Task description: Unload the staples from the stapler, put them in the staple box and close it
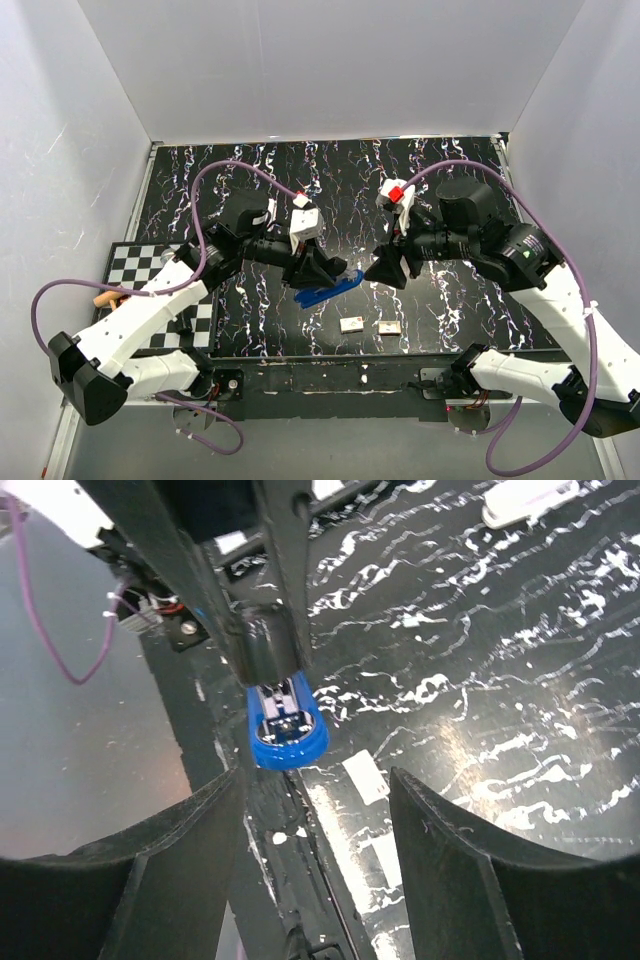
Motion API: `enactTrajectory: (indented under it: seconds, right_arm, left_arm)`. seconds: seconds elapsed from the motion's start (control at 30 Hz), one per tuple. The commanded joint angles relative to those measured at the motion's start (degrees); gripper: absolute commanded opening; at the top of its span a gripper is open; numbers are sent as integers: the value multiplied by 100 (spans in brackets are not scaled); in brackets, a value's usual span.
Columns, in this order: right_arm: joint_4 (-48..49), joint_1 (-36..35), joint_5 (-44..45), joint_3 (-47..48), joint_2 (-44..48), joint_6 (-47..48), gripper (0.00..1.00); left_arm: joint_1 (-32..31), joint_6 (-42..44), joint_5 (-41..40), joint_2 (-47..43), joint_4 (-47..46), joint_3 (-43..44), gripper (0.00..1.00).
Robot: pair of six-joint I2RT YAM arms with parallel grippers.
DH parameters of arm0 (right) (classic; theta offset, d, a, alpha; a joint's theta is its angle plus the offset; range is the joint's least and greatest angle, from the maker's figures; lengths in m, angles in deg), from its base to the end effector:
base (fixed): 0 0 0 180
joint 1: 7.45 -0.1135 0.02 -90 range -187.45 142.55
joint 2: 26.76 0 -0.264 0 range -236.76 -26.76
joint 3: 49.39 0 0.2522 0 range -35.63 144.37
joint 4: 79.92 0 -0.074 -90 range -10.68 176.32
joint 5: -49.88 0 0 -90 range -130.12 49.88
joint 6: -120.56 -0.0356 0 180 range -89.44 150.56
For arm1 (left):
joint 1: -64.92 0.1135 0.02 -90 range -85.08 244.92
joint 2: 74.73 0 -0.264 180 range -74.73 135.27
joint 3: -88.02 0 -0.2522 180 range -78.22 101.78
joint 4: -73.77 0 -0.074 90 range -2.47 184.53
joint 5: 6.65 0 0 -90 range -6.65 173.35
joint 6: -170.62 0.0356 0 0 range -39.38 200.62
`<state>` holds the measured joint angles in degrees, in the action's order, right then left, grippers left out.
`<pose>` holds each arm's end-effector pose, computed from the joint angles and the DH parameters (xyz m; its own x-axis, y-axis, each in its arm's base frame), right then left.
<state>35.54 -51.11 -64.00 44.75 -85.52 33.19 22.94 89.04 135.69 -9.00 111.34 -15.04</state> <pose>0.1215 0.1359 0.4333 -0.3114 -0.3552 -0.8814 -0.9023 0.4016 0.1570 0.1630 -0.1846 0.3607 -0.1895 0.2908 -0.9378 0.9742 -0.0635 -0.2165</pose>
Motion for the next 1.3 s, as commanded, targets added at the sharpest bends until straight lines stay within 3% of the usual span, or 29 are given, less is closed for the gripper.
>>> enactTrajectory:
  seconds: [0.0, 0.47, 0.9, 1.17, 1.27]
  right_arm:
    - [-107, -134, -714, 487, -196, 255, 66]
    - [33, -732, -548, 900, -970, 159, 65]
    - [262, -1057, -337, 778, -1181, 150, 62]
    - [367, -1145, -275, 690, -1234, 194, 49]
    - [411, -1162, -258, 620, -1208, 202, 40]
  left_arm:
    - [-30, -104, 347, -429, -96, -130, 0]
    - [-21, -271, 146, -1010, -509, -587, 0]
    - [-12, -394, -13, -922, -544, -640, 0]
    - [-21, -500, 13, -940, -650, -684, 0]
    - [-12, -552, 48, -922, -729, -719, 0]
